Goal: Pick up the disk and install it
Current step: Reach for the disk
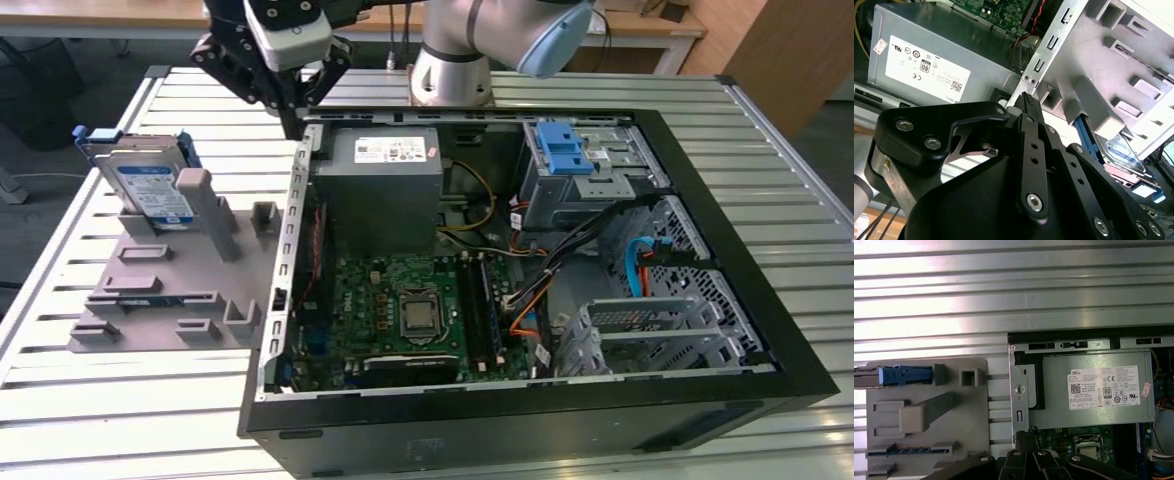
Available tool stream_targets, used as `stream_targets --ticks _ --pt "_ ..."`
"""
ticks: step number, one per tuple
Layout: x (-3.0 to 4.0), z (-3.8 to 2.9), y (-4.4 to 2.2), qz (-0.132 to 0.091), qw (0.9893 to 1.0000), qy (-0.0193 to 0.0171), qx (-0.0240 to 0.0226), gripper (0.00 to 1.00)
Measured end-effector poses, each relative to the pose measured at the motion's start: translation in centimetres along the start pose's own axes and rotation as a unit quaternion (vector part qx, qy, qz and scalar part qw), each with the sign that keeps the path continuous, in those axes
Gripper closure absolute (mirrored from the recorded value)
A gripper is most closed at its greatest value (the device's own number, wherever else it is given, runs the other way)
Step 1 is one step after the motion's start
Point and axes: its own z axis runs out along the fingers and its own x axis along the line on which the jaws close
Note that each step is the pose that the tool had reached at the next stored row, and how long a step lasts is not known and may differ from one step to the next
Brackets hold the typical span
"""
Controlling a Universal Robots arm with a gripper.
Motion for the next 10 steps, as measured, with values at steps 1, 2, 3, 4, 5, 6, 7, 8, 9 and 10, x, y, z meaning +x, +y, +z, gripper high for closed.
stream_targets --ticks 1,2,3,4,5,6,7,8,9,10 --pt "0.05 0.0 0.0 0.0 1.0 0.0 0.0 0.89" --pt "0.09 0.0 -0.01 0.0 1.0 0.0 0.0 0.89" --pt "0.14 0.0 -0.01 0.0 1.0 0.0 0.0 0.89" --pt "0.19 0.0 -0.02 0.0 1.0 0.0 0.0 0.89" --pt "0.23 0.0 -0.02 0.0 1.0 0.0001 0.0 0.89" --pt "0.27 0.0 -0.02 0.0 1.0 0.0 0.0 0.89" --pt "0.32 0.0 -0.02 0.0 1.0 0.0 0.0 0.89" --pt "0.36 0.01 -0.03 0.0 1.0 0.0 0.0 0.89" --pt "0.4 0.01 -0.03 0.0 1.0 0.0 0.0 0.89" --pt "0.45 0.01 -0.03 0.0 1.0 0.0 0.0 0.89"
